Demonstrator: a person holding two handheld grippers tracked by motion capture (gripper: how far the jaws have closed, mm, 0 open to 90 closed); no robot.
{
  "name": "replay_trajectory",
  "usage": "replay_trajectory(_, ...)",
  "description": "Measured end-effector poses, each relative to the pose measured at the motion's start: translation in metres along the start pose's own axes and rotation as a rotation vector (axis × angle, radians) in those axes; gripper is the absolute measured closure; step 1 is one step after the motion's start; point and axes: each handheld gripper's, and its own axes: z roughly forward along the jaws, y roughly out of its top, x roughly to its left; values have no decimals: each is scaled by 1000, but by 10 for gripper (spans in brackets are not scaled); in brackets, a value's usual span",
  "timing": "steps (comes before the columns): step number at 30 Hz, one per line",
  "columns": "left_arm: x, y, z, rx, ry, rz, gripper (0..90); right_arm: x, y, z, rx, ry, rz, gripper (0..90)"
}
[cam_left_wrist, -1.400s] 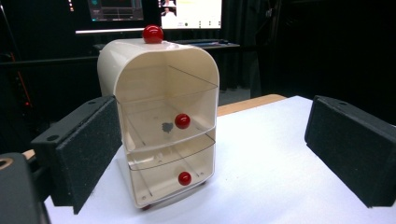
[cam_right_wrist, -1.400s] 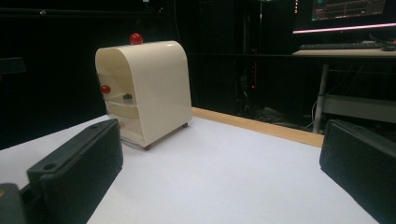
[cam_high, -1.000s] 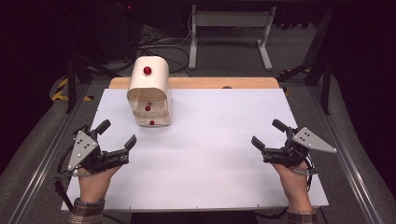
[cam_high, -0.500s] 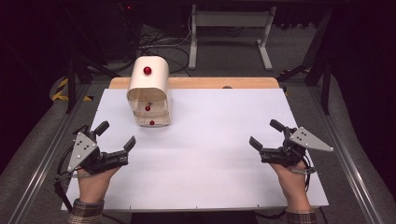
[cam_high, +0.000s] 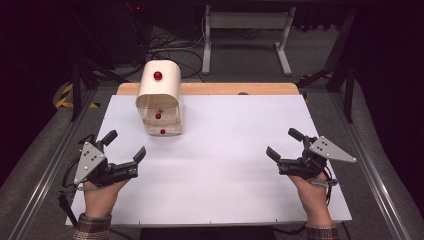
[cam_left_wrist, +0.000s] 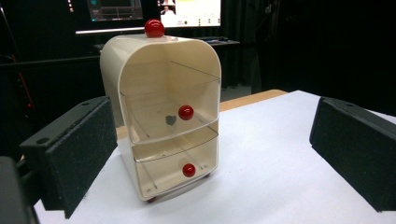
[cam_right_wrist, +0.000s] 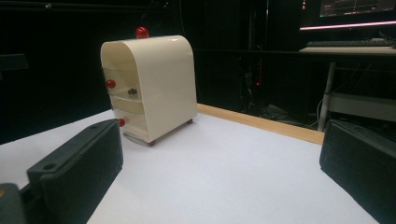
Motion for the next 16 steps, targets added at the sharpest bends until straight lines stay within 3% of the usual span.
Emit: replay_trajectory(16, 3, -2, -1, 0, -3, -9, 14, 0, 1, 1, -3, 2, -4, 1)
